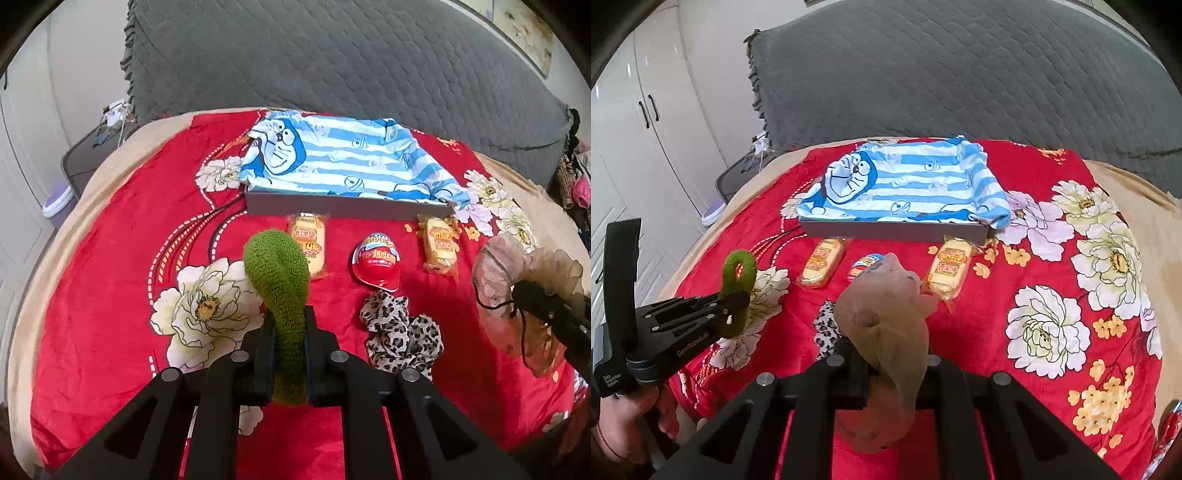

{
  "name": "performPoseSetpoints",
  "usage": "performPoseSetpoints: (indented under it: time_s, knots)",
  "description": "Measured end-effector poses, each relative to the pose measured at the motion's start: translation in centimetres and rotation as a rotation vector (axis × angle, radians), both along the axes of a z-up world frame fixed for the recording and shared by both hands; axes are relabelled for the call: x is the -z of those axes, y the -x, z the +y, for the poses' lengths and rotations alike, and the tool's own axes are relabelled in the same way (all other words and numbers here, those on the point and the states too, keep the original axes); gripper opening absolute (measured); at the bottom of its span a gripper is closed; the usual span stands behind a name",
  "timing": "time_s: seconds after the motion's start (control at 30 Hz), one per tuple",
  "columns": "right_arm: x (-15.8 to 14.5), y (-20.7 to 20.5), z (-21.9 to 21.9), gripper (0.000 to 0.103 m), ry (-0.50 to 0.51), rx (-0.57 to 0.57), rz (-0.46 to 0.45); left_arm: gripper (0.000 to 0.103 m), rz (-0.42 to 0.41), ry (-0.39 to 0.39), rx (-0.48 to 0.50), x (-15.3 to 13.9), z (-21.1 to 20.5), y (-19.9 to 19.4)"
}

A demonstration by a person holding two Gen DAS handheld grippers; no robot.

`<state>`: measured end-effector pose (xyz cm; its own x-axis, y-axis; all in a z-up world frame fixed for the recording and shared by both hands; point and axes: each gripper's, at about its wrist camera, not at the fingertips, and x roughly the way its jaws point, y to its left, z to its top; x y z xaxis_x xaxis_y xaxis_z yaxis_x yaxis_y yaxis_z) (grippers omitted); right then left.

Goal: Organize objects
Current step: 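Lift and carry the green ring and beige scrunchie toward the striped shirt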

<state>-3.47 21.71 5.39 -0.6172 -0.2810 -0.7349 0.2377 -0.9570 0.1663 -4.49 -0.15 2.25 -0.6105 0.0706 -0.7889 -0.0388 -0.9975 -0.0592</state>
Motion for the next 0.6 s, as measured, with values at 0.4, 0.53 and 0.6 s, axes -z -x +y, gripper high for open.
performPoseSetpoints:
  time_s: [0.4, 0.53, 0.6]
  knots:
    - [-0.6, -0.4, -0.6, 0.011, -0.028, 0.002, 0.035, 0.012, 0.018, 0.009, -0.030, -1.2, 0.8, -0.2]
    - [-1.0, -0.3, -0.6, 0.011, -0.029, 0.004, 0.047, 0.012, 0.029, 0.008, -0.029, -1.6, 1.2, -0.2]
    - [-1.2, -0.2, -0.6, 0.011, -0.032, 0.007, 0.056, 0.012, 0.035, 0.006, -0.030, -1.8, 1.3, -0.1]
